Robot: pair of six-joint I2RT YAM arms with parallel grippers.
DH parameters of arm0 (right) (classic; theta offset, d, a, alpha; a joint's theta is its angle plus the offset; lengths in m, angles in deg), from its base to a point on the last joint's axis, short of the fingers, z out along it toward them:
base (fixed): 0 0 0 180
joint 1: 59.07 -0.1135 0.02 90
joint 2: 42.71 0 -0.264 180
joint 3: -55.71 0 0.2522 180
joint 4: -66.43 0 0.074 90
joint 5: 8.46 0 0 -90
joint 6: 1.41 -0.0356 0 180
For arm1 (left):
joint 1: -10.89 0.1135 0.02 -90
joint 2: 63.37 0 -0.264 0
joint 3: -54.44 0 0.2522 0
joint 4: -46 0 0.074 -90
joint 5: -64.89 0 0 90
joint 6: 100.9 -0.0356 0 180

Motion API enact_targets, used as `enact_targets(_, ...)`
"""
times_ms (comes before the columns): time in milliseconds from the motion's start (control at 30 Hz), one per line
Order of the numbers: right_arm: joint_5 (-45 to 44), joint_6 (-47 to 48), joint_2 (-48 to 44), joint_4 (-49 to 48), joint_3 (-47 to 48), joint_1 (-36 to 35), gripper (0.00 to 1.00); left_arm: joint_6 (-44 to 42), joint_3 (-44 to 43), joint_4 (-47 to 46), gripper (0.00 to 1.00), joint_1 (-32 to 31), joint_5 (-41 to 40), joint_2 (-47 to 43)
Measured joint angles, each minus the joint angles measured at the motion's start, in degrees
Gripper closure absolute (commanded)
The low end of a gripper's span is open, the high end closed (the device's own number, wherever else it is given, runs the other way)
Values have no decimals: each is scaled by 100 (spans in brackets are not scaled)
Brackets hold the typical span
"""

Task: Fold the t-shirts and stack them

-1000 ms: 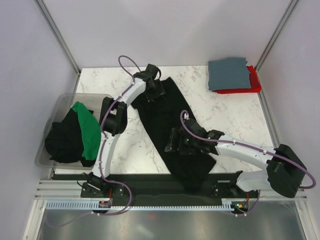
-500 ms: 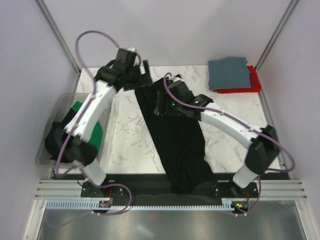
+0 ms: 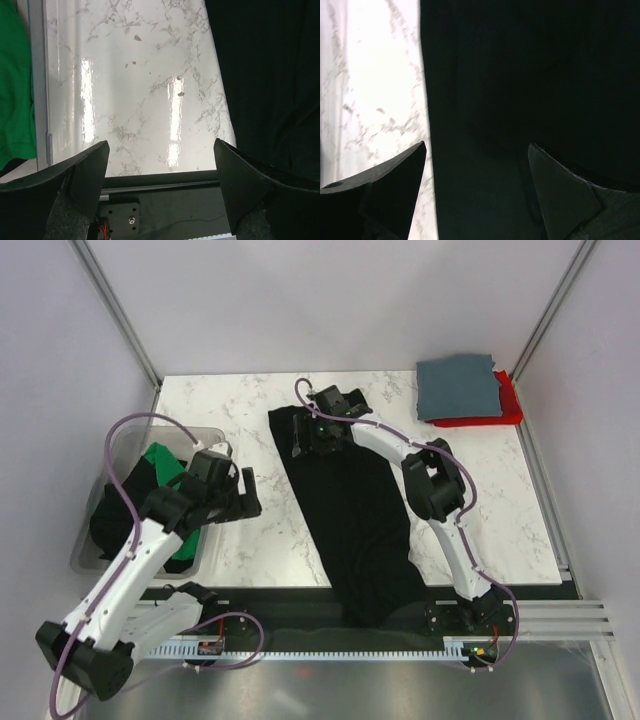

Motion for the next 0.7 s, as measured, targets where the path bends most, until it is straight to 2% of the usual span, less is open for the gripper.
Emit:
enact_targets(133,310,-87,531,-225,455,271,10,-2,409,-87,8,0,15,-866)
enact_targets(267,616,-481,1176,-640,1272,737,10,-7,715,-494,9,0,83,-1329)
enact_targets(400,319,-940,1818,-1255,2085,1182,9,-9,817,-660,9,0,111,-1373)
enact_targets(533,-240,-1421,2013,-1910,2184,1502,9,-9,876,-780,11,0,116,-1311)
enact_targets(700,-216,-1692,2114,-2271,2269,1628,3,48,938,-920,16,0,116,-1117)
